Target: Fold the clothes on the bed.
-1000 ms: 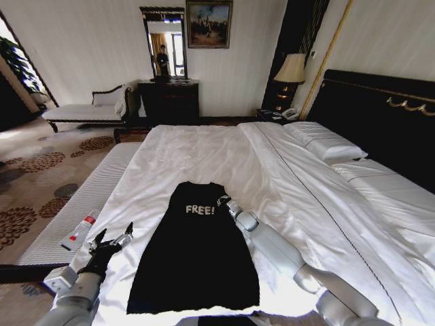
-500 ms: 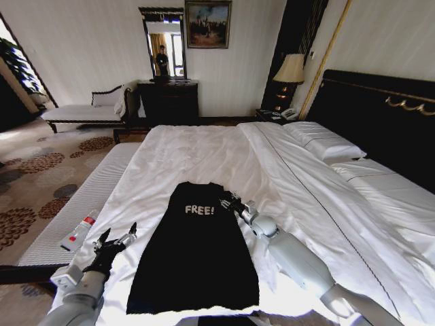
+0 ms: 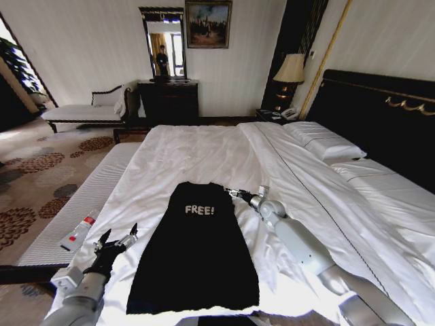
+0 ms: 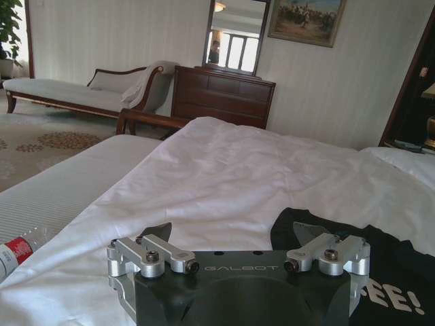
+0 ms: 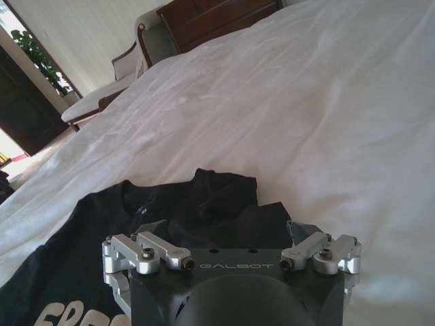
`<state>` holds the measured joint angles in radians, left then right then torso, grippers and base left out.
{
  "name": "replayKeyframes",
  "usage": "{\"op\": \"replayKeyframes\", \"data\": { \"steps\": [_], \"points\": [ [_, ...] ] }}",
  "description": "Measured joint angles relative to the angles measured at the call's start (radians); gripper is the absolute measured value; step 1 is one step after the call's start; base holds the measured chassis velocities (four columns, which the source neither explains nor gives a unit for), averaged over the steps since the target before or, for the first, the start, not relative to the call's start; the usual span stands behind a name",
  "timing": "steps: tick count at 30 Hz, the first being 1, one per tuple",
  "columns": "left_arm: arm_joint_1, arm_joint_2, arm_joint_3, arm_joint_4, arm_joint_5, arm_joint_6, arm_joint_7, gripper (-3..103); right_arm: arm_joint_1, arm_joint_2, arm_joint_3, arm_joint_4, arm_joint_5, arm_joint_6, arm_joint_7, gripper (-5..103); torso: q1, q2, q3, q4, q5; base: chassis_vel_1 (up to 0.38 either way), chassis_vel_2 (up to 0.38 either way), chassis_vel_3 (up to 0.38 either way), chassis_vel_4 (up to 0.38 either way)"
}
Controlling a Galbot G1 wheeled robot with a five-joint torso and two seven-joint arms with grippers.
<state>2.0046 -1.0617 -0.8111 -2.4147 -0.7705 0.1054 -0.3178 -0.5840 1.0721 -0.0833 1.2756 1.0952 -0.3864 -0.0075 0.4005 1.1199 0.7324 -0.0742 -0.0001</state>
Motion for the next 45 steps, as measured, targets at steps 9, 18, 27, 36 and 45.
{"op": "replayKeyframes", "data": {
  "steps": [9, 18, 27, 36, 45],
  "points": [
    [0.019, -0.009, -0.018, -0.008, 0.002, -0.001, 0.003, 100, 0.06, 0.044, -0.072, -0.144, -0.143, 0.083, -0.028, 77, 0.0, 0.0, 0.0, -0.0002, -0.0001, 0.0, 0.0, 0.0, 0.0],
    [0.014, -0.009, -0.013, -0.01, 0.004, -0.002, 0.002, 100, 0.082, 0.052, -0.083, -0.189, -0.147, 0.085, -0.037, 66, 0.0, 0.0, 0.0, -0.0001, 0.0, 0.0, 0.0, 0.0, 0.0],
    [0.015, -0.014, -0.016, -0.01, 0.002, -0.002, 0.003, 100, 0.092, 0.053, -0.098, -0.195, -0.144, 0.086, -0.045, 36, 0.0, 0.0, 0.0, -0.0001, -0.0001, 0.0, 0.0, 0.0, 0.0],
    [0.014, -0.015, -0.015, -0.007, 0.002, -0.004, 0.006, 100, 0.091, 0.037, -0.1, -0.184, -0.169, 0.099, -0.051, 4, 0.0, 0.0, 0.0, -0.0002, -0.0001, 0.0, 0.0, 0.0, 0.0],
    [0.008, -0.016, -0.008, -0.007, 0.002, -0.005, 0.006, 100, 0.068, 0.016, -0.066, -0.14, -0.198, 0.113, -0.024, 0, 0.0, 0.0, 0.0, -0.0001, 0.0, 0.0, 0.0, 0.0, 0.0]
  ]
}}
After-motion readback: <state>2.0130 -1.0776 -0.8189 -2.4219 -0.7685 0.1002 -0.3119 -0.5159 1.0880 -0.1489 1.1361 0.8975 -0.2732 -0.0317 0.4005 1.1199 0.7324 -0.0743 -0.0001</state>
